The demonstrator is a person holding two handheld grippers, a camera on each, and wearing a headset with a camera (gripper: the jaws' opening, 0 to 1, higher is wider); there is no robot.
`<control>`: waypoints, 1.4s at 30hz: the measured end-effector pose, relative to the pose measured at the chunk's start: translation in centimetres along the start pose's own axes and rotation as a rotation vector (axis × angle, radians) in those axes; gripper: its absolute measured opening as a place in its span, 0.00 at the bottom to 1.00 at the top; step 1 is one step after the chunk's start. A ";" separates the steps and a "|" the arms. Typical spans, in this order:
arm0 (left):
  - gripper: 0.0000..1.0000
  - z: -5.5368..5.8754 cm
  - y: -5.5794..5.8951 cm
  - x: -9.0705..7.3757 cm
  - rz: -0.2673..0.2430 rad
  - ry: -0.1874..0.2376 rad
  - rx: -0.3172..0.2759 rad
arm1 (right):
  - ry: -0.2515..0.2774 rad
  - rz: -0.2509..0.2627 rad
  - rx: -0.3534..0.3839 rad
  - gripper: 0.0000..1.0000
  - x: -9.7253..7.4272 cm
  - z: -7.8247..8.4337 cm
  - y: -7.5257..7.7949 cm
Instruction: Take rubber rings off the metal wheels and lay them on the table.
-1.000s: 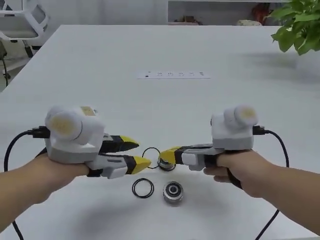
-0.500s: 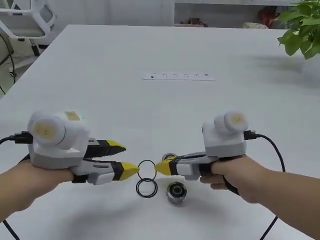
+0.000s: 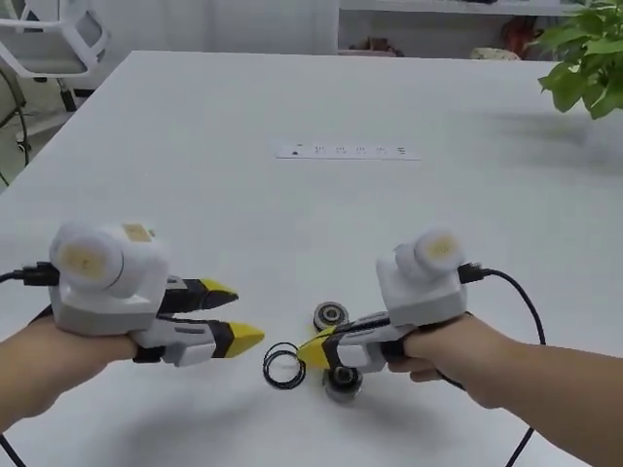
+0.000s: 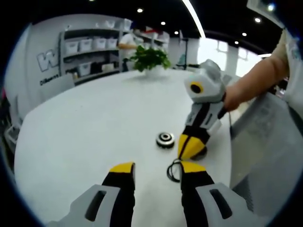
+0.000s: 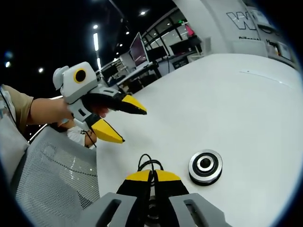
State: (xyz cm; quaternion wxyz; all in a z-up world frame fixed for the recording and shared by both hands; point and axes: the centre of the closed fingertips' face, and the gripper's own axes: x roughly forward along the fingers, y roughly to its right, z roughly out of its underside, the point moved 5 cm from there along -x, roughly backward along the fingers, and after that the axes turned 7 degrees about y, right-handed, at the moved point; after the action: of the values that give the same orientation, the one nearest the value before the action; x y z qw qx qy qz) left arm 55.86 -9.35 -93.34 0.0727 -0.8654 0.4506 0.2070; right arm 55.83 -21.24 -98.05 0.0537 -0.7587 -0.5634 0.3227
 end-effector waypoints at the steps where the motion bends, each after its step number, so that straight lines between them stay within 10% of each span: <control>1: 0.38 0.0 0.0 0.0 0.000 -0.001 0.000 | -0.005 0.001 -0.008 0.00 0.0 0.1 0.0; 14: 0.38 0.1 -0.2 0.1 0.003 -0.014 0.008 | 0.001 0.000 -0.032 0.15 -0.7 -0.3 0.0; 27: 0.37 -0.6 -0.3 1.6 0.016 -0.018 0.028 | 0.120 0.068 -0.026 0.19 -3.0 -2.2 2.3; 42: 0.35 -0.7 -1.2 3.9 0.031 -0.051 0.039 | 0.125 0.155 -0.058 0.23 -4.7 -1.4 4.9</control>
State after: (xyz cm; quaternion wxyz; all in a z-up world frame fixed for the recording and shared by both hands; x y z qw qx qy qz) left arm 58.98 -11.83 -94.46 0.0978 -0.8512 0.4657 0.2213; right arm 59.88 -26.79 -97.09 0.0414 -0.8199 -0.5075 0.2616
